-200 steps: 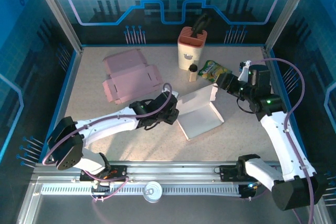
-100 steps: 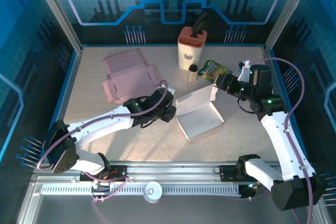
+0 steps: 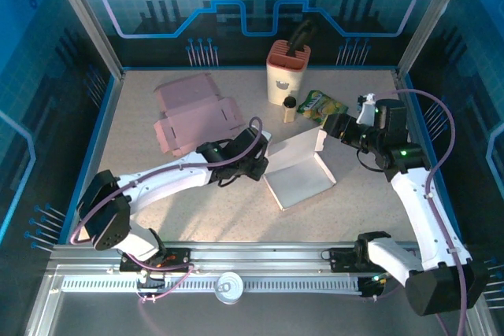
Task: Fold the paper box
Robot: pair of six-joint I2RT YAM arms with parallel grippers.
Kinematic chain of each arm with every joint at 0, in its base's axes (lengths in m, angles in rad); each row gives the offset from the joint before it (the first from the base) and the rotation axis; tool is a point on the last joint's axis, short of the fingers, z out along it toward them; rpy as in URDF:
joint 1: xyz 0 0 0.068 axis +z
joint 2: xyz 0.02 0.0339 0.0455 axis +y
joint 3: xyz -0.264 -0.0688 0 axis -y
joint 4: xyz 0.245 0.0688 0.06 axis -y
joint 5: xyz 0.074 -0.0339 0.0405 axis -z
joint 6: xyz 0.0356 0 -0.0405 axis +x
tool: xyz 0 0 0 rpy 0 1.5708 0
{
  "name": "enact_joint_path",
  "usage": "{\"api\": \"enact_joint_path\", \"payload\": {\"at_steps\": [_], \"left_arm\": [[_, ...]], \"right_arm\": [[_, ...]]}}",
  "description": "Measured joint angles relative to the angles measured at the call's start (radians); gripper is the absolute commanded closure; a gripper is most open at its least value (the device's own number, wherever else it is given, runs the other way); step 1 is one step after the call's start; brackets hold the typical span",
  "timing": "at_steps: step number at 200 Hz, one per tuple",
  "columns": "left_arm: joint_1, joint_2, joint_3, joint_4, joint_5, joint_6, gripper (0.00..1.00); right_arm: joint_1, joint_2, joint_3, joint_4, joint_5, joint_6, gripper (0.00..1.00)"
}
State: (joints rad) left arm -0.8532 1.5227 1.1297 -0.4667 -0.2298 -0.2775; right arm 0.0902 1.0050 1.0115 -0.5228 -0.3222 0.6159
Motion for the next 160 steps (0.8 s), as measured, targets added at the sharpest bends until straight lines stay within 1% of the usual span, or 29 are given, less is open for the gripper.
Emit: {"api": "enact_joint_path", "payload": {"at_steps": [18,36,45,66,77,94,116,160], "left_arm": [[0.002,0.011,0.007,0.000,0.001,0.003,0.83],[0.003,0.021,0.012,0.000,0.002,0.016,0.85],[0.003,0.027,0.014,0.000,0.002,0.018,0.87],[0.006,0.035,0.014,0.001,0.002,0.027,0.94],[0.009,0.035,0.016,0.000,0.002,0.041,1.00],[0.019,0.035,0.022,0.000,0.002,0.056,1.00],[0.043,0.035,0.026,-0.002,0.013,0.097,1.00],[0.137,0.025,0.026,-0.035,0.059,0.240,1.00]], "right_arm": [[0.000,0.000,0.000,0.000,-0.001,-0.001,0.44],[0.000,0.000,0.000,0.000,-0.001,-0.001,0.44],[0.000,0.000,-0.001,0.000,-0.001,-0.004,0.44],[0.000,0.000,-0.007,0.001,-0.002,-0.008,0.45],[0.000,0.000,-0.011,0.000,-0.004,-0.012,0.45],[-0.001,0.000,-0.013,0.000,-0.004,-0.024,0.46],[-0.001,0.000,-0.016,0.000,-0.001,-0.055,0.44],[0.000,-0.001,-0.083,0.020,0.015,-0.130,0.44]]}}
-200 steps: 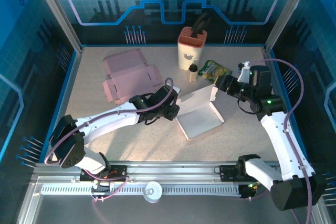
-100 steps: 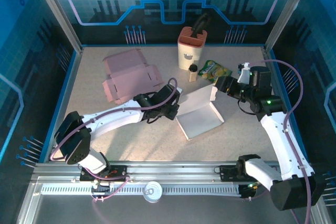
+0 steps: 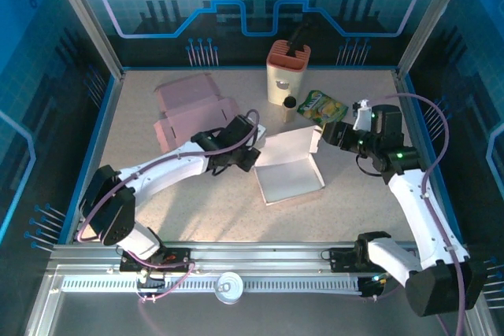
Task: Fold the paper box
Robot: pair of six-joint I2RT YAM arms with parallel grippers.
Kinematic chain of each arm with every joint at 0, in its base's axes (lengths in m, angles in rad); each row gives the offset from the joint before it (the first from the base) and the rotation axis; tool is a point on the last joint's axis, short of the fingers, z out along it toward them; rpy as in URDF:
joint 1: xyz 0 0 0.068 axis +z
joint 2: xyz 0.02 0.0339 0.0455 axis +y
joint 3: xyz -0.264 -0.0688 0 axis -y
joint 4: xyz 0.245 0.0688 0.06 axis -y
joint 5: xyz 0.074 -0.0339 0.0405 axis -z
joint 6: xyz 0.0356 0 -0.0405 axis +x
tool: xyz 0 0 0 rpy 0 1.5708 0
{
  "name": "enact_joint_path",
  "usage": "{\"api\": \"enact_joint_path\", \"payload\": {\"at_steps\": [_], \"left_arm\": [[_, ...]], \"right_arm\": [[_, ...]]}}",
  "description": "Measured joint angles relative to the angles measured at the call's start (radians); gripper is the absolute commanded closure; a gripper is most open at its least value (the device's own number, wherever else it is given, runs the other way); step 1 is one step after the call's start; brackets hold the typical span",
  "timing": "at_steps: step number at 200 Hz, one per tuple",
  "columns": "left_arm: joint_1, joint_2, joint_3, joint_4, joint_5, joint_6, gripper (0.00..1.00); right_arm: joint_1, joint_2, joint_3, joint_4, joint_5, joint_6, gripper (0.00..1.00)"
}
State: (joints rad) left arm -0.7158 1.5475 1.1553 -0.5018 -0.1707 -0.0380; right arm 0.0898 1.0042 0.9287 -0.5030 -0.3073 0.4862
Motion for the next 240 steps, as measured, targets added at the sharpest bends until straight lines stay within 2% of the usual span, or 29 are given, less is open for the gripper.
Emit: {"api": "enact_joint_path", "payload": {"at_steps": [56,100,121,180,240], "left_arm": [[0.114,-0.015,0.000,-0.010,0.065,0.196,1.00],[0.150,-0.015,0.000,-0.010,0.095,0.252,1.00],[0.150,-0.014,0.000,-0.009,0.095,0.258,1.00],[0.150,-0.009,0.000,0.008,0.093,0.258,1.00],[0.151,-0.002,0.000,0.014,0.093,0.254,1.00]], "right_arm": [[0.045,0.069,-0.034,0.043,0.050,-0.126,0.45],[0.161,0.156,-0.031,0.071,0.134,-0.261,0.44],[0.172,0.208,-0.026,0.072,0.184,-0.298,0.44],[0.209,0.324,0.037,0.098,0.229,-0.359,0.56],[0.218,0.375,0.050,0.115,0.250,-0.374,0.71]]}}
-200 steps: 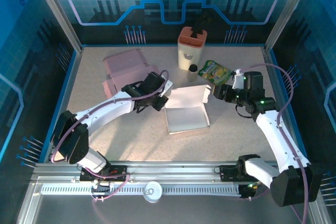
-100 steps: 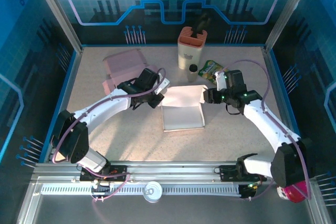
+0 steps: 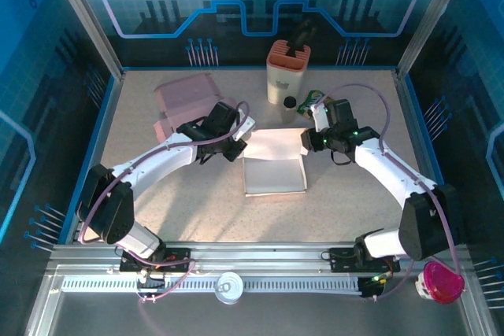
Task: Fold the paper box
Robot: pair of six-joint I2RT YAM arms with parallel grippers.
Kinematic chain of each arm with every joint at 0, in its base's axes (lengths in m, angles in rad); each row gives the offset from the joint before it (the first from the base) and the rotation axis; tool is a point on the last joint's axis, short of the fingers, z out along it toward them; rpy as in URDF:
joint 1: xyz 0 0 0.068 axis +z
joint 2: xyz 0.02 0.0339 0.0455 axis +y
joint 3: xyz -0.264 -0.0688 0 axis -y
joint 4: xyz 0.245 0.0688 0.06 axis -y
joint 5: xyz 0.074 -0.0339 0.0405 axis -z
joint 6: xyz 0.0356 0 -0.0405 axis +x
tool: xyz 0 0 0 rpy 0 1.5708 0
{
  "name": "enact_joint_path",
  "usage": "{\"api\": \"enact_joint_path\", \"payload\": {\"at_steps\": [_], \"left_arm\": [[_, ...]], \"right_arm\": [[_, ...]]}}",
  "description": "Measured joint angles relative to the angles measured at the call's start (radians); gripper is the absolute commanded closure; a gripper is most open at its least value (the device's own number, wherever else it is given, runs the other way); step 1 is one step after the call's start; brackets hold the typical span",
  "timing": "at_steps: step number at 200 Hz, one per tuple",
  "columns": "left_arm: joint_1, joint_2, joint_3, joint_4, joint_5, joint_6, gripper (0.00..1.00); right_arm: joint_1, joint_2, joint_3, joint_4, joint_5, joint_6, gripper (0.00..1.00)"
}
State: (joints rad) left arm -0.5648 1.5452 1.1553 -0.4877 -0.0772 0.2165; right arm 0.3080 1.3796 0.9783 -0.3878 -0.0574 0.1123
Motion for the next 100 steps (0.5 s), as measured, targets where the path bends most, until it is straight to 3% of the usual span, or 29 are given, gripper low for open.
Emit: {"api": "enact_joint_path", "payload": {"at_steps": [49,100], "left_arm": [[0.000,0.012,0.000,0.015,0.000,-0.018,1.00],[-0.001,0.013,0.004,0.022,0.000,-0.114,1.00]], "right_arm": [[0.014,0.000,0.000,0.000,0.027,-0.001,0.89],[0.065,0.000,0.002,0.005,0.103,0.034,1.00]]}}
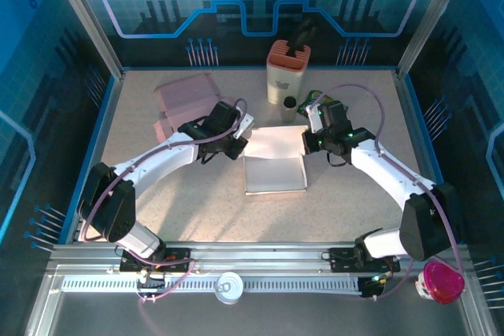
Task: Fold the paper box
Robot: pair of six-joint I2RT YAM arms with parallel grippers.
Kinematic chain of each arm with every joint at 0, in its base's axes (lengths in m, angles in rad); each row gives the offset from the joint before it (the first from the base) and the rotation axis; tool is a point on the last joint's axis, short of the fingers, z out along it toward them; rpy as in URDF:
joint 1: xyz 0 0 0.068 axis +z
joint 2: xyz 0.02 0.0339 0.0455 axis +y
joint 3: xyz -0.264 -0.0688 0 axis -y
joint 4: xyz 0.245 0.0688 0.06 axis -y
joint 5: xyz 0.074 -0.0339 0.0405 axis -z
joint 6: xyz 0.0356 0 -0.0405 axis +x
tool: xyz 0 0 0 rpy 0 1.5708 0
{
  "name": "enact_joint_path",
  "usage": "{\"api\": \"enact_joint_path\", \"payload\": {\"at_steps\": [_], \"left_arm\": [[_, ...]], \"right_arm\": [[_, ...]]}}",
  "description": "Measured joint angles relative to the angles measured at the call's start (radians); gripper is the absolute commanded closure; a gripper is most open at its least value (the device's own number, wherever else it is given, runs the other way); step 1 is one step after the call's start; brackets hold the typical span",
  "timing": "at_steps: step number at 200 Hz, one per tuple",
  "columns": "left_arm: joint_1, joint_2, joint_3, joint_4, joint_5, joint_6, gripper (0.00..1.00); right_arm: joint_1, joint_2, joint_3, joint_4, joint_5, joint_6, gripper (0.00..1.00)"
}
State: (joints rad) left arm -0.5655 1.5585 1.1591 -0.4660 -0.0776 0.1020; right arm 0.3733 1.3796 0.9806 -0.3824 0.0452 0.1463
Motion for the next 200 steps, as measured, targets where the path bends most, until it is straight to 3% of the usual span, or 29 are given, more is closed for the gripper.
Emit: {"api": "enact_joint_path", "payload": {"at_steps": [132,200], "left_arm": [[-0.023,0.020,0.016,0.115,-0.109,-0.409,1.00],[-0.019,0.028,-0.064,0.253,-0.112,-0.482,1.00]], "right_arm": [[0.079,-0.029,-0.002,0.055,0.141,0.258,1.00],[0.122,-0.018,-0.035,0.116,0.218,0.393,1.00]]}}
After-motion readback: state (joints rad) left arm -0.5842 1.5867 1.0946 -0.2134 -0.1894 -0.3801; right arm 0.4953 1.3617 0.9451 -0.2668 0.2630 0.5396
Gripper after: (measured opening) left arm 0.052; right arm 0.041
